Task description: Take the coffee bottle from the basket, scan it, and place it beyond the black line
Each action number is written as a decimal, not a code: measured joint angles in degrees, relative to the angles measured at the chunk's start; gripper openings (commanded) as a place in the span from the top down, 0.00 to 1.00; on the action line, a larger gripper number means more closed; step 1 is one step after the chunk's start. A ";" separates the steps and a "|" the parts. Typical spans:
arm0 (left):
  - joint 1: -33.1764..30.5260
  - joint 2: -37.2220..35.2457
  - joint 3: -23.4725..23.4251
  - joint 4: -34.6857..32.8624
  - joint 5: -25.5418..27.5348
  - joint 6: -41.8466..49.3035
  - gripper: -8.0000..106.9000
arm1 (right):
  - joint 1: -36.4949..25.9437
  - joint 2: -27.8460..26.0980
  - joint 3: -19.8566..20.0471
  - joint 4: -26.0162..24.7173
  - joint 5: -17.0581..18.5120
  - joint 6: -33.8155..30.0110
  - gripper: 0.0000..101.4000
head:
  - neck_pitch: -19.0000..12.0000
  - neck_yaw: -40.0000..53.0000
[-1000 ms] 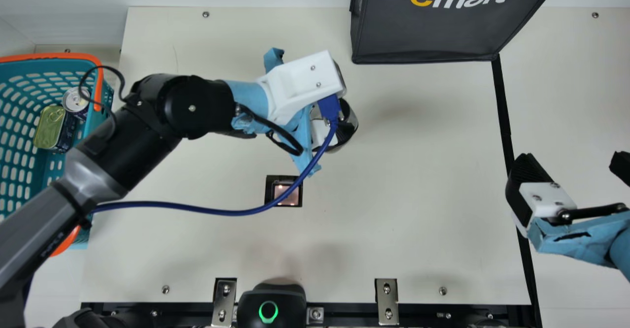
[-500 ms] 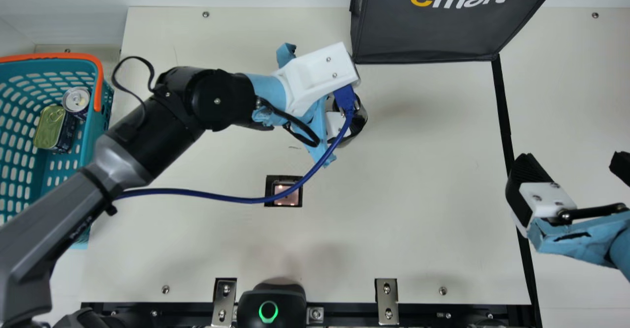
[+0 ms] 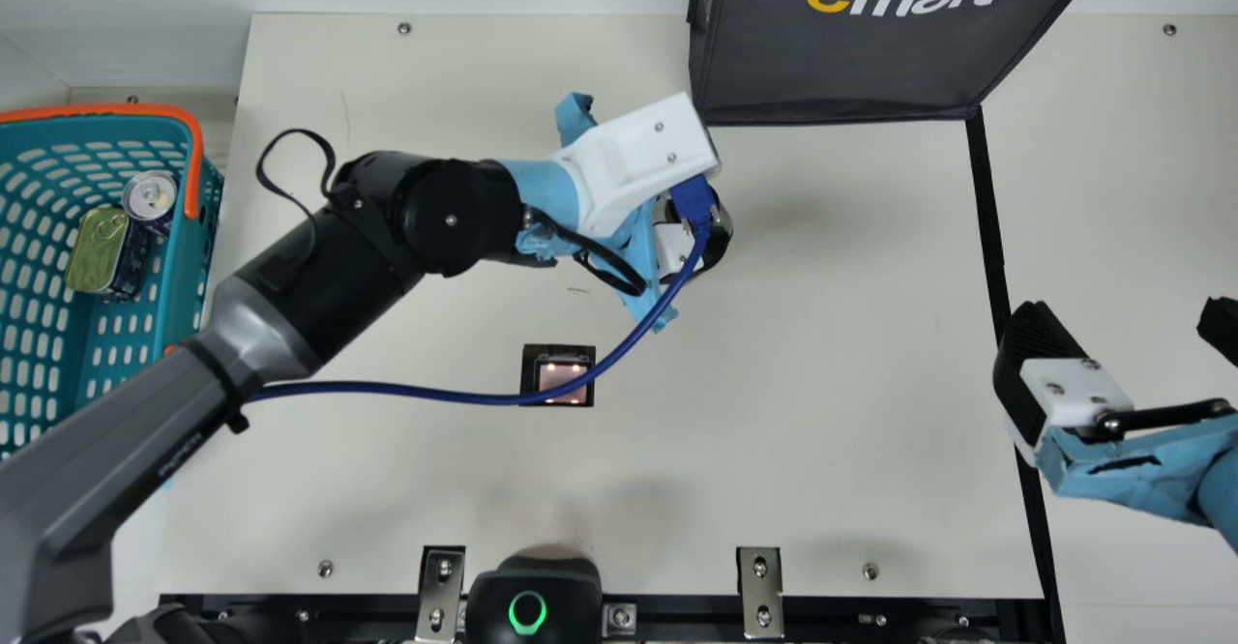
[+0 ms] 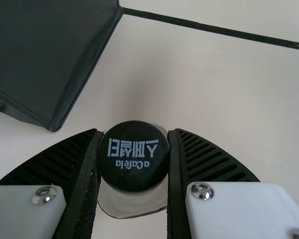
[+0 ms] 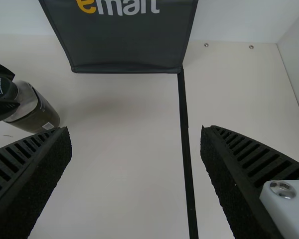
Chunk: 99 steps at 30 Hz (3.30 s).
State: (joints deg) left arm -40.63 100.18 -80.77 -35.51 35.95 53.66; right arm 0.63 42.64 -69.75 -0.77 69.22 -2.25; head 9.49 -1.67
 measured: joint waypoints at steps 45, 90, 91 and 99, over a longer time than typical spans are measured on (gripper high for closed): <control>-2.22 -0.64 5.61 -2.28 -6.88 0.44 0.26 | 0.00 0.00 0.00 0.00 0.00 0.00 0.10 | 0.00 0.00; 5.65 -15.45 7.90 14.75 -0.89 -21.34 0.15 | 0.00 0.00 0.00 0.00 0.00 0.00 0.10 | 0.00 0.00; 5.93 -15.89 8.20 15.19 -0.89 -21.90 0.15 | 0.00 0.00 0.00 0.00 0.00 0.00 0.10 | 0.00 0.00; 7.89 -21.03 11.70 19.66 0.07 -28.16 0.15 | 0.00 0.00 0.00 0.00 0.00 0.00 0.10 | 0.00 0.00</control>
State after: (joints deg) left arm -32.74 79.15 -69.07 -15.85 36.02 25.50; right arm 0.63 42.64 -69.75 -0.77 69.22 -2.25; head 9.49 -1.67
